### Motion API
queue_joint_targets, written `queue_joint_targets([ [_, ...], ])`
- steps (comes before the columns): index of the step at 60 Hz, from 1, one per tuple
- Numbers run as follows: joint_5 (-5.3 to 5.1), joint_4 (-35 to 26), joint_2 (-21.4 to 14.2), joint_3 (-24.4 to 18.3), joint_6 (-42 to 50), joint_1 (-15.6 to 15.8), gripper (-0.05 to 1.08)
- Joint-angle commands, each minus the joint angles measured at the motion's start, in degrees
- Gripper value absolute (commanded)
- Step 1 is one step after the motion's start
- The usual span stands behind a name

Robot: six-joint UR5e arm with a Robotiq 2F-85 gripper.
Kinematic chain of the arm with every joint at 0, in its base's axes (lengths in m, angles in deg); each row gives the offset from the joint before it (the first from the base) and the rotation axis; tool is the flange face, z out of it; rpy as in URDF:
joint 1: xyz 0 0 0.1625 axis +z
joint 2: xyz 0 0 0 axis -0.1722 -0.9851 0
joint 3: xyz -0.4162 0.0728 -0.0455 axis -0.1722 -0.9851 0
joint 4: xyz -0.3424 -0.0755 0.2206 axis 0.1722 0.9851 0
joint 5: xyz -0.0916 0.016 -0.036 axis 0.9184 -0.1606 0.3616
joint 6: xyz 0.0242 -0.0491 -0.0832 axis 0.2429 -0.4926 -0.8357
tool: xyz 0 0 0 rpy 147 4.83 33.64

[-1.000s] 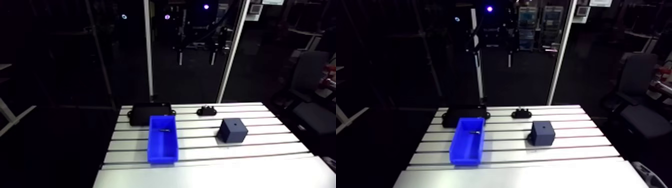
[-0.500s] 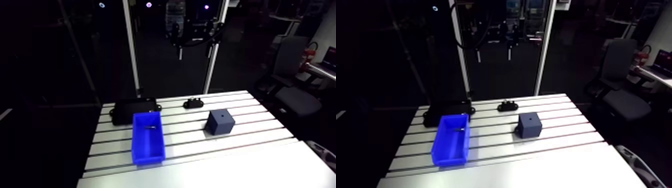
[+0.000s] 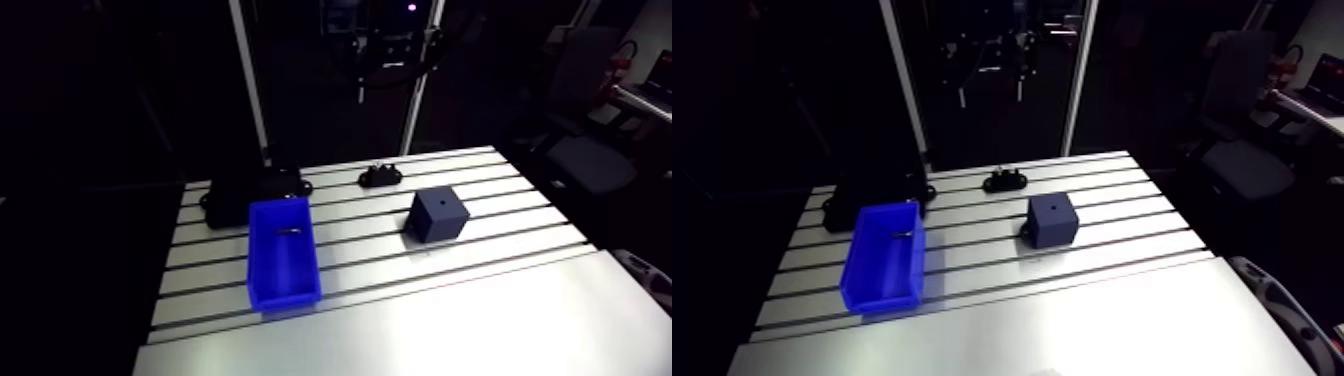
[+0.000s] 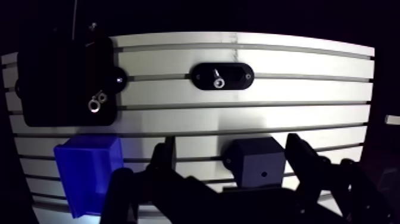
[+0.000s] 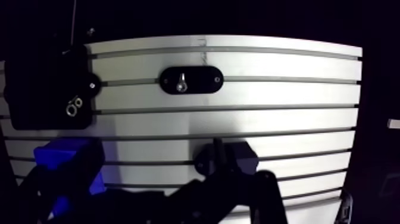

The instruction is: Pick up the M10 bolt and insert it into the hole until fully seated.

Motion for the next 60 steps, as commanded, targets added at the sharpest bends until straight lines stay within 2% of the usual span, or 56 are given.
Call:
queue_joint_targets([
  [1, -0.06, 4.12, 2.43, 0.53, -0.03, -0.68, 0.01],
  [24, -0.06, 6.23, 6.23, 0.48, 0.06, -1.38, 0.01],
  [49, -0.32, 7.81, 6.69, 2.77, -0.19, -2.96, 0.01],
  [60, -1.26, 12.03, 6.86, 4.74, -0.81, -2.88, 0.01],
])
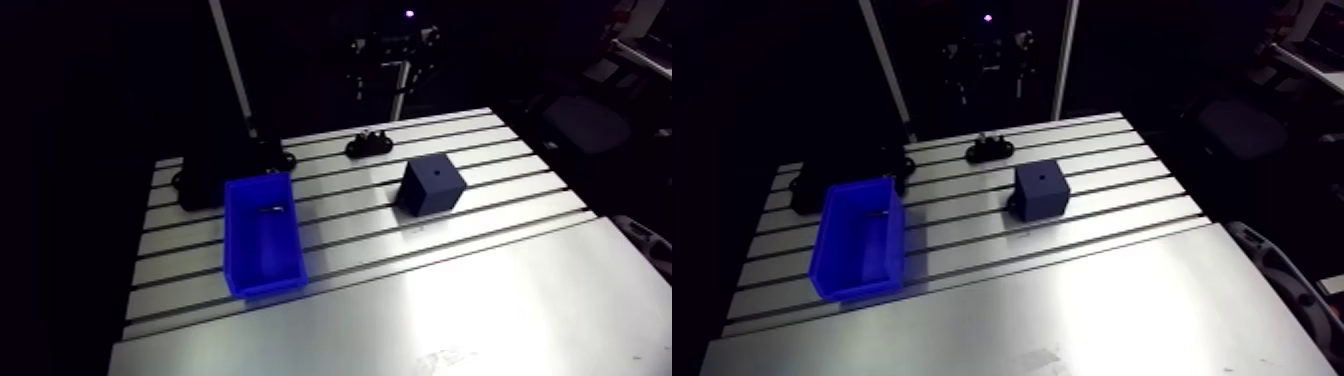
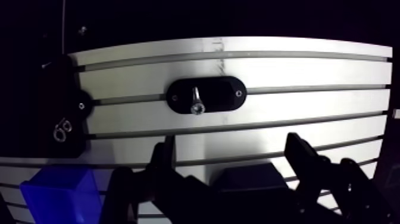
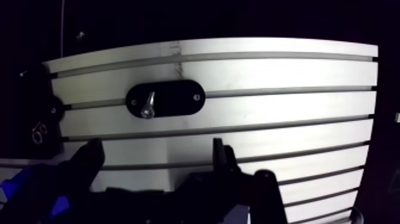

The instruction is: Pick up the M10 bolt and insert it into the hole until fully seated.

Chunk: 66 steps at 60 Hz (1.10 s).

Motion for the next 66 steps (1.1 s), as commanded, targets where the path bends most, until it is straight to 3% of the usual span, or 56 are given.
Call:
queue_joint_targets([
  [1, -0.85, 3.68, 0.24, 2.12, -0.52, -0.12, 0.01],
  [18, -1.31, 4.04, 1.47, 2.76, -1.31, -0.03, 0.05],
  [30, -1.69, 5.87, 2.61, 3.11, -2.02, -0.03, 0.23],
  [40, -2.01, 5.90, 3.49, 3.12, -2.02, 0.05, 0.31],
  [46, -2.03, 5.90, 3.59, 3.12, -2.02, 0.06, 0.32],
  [57, -3.15, 5.98, 4.11, 2.94, -1.94, -0.03, 0.36],
  [66, -3.17, 5.91, 4.12, 3.03, -1.93, -0.03, 0.37],
])
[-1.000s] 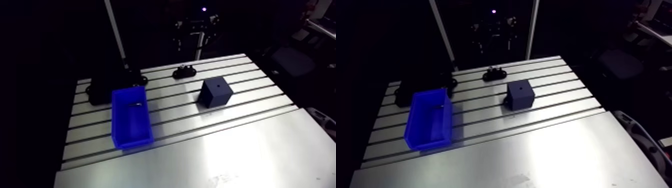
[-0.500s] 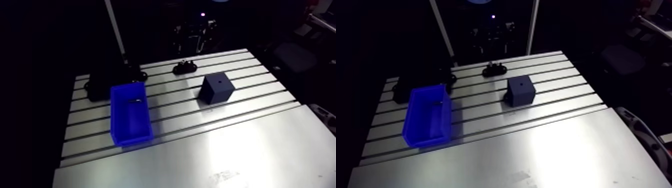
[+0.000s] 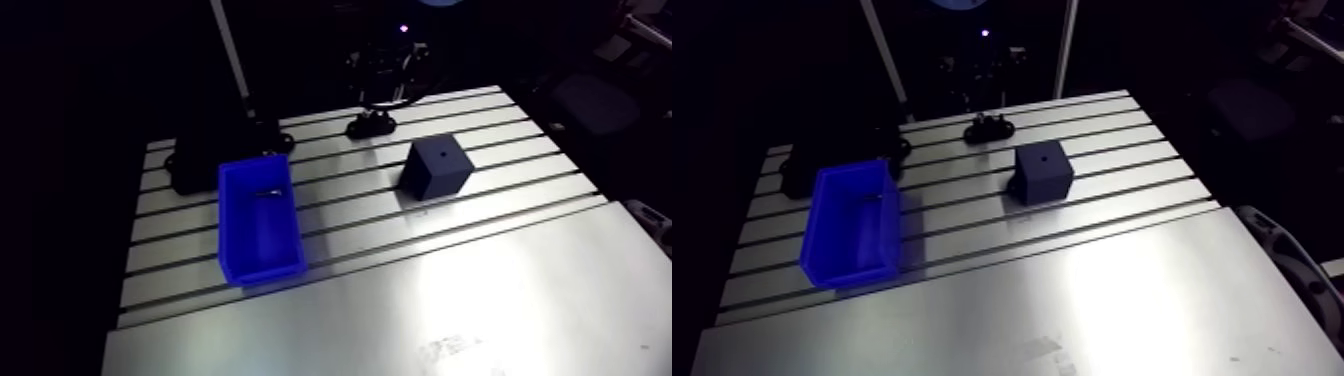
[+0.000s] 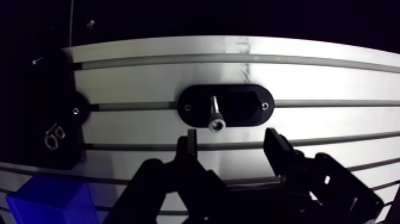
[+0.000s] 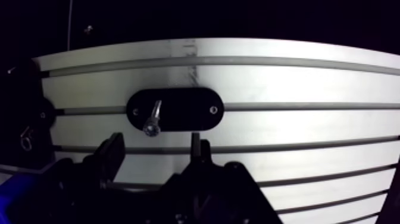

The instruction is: Pick up the M10 bolt and insert it into the hole until fully seated.

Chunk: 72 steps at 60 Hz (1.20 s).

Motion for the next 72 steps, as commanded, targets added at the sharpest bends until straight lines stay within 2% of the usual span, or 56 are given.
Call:
queue_joint_targets([
  [1, -0.42, 0.07, 0.22, 0.02, 0.03, -0.02, 0.37],
  [72, 0.00, 0.63, 2.15, -0.31, -0.22, 1.73, 0.45],
])
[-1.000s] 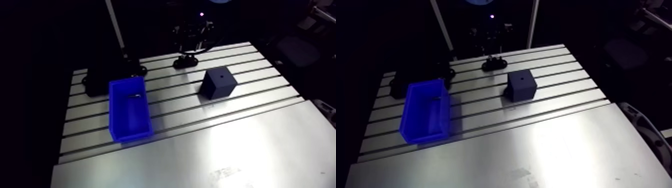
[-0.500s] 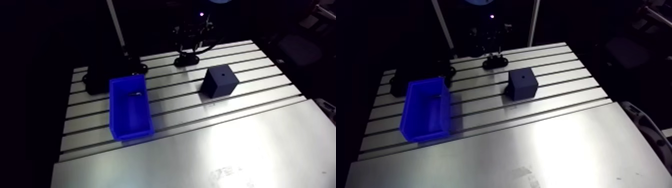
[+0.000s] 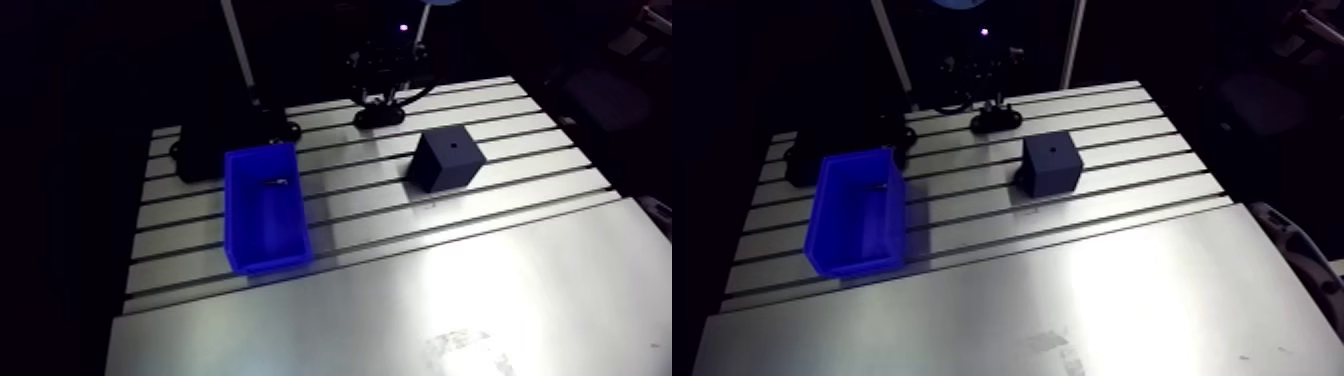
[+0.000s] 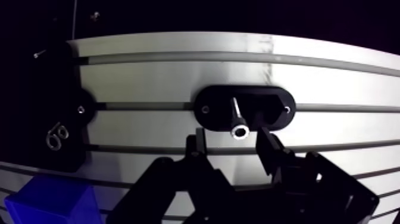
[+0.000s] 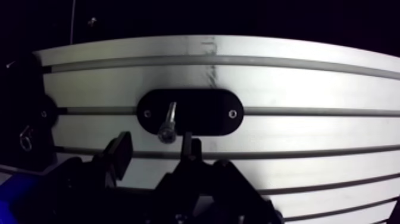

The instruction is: Pick up the M10 bolt and insert it into the hole until fully seated.

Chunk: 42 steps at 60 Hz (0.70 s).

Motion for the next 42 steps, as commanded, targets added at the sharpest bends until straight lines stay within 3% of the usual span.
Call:
queue_joint_targets([
  [1, 0.28, 1.04, 0.42, -0.21, -0.16, 0.40, 0.45],
  [18, 1.59, 1.92, 0.42, -0.30, -0.25, 0.31, 0.46],
  [42, 1.79, 1.83, 0.42, -0.30, -0.34, 0.31, 0.46],
])
